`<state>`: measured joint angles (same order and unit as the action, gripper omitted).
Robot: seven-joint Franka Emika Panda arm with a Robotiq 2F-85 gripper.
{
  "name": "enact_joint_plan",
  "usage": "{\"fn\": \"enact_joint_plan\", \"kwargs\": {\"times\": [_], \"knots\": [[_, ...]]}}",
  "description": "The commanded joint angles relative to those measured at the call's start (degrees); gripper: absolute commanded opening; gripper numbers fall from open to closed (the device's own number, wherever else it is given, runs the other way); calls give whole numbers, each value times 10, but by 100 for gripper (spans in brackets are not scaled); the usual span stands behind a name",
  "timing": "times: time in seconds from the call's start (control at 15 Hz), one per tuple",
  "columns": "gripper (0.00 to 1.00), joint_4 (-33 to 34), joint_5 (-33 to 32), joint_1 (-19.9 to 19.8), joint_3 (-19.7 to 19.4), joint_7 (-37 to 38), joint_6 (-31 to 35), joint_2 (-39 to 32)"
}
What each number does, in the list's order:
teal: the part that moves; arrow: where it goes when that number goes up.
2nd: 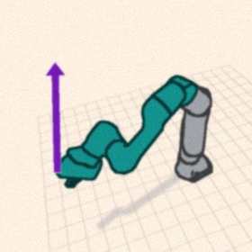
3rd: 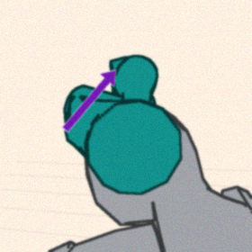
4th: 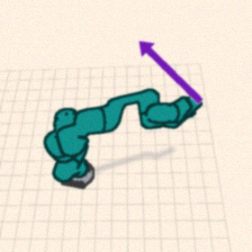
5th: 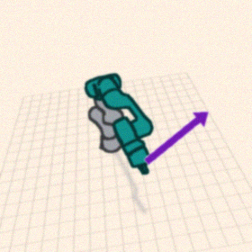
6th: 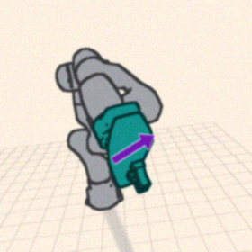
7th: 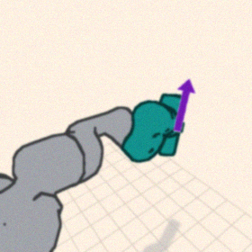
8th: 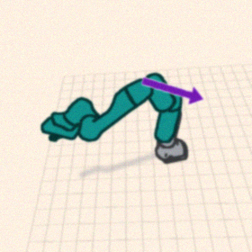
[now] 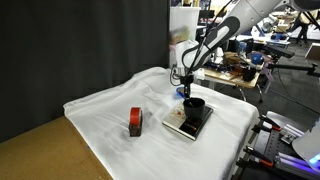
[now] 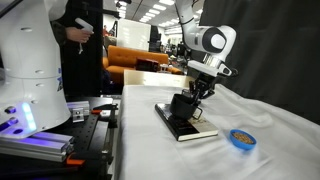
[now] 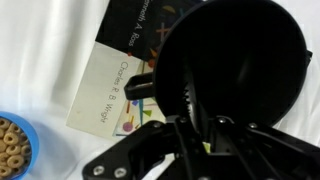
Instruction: Move the marker from the cup to the table
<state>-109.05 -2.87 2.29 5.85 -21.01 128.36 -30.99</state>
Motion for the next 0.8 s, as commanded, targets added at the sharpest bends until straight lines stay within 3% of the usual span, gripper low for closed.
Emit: {"fn": "enact_joint_plan", "kwargs": {"times": [0.0, 0.73], "knots": [[4, 19, -11, -1, 2, -1, -16, -9], [4, 31, -13, -1, 1, -2, -14, -12]]}}
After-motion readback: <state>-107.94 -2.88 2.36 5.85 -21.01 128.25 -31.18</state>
